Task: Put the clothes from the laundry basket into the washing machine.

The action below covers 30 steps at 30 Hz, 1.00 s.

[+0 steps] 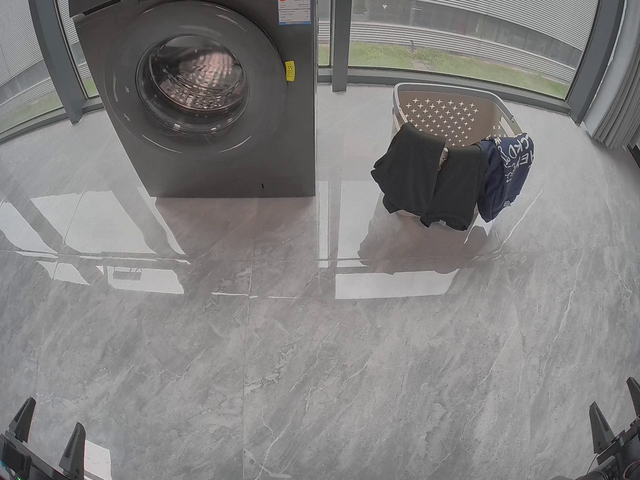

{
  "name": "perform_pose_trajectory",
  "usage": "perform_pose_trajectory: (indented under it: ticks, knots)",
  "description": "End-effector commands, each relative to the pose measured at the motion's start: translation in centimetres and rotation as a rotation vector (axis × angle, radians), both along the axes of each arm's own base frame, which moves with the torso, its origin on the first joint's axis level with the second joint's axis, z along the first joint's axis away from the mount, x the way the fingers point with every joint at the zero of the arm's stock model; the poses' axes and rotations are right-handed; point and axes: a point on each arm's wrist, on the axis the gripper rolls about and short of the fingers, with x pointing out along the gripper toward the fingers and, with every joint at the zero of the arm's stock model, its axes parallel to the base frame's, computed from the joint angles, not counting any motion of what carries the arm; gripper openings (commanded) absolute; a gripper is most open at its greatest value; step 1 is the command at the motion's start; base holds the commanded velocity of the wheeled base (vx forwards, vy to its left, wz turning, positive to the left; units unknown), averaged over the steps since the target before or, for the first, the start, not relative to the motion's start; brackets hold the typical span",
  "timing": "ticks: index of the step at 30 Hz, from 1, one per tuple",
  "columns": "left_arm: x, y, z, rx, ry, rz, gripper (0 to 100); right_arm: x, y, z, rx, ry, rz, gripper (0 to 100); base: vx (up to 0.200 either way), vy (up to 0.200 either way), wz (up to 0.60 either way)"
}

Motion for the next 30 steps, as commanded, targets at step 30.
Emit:
perform_pose_trajectory:
  ticks: [30]
  knots:
    - [0.07,0.0,-0.5,-0.008,0.01,0.001,100,0.02,0.0,-0.48,-0.002,0.003,-0.002,100,0.1,0.0,-0.06]
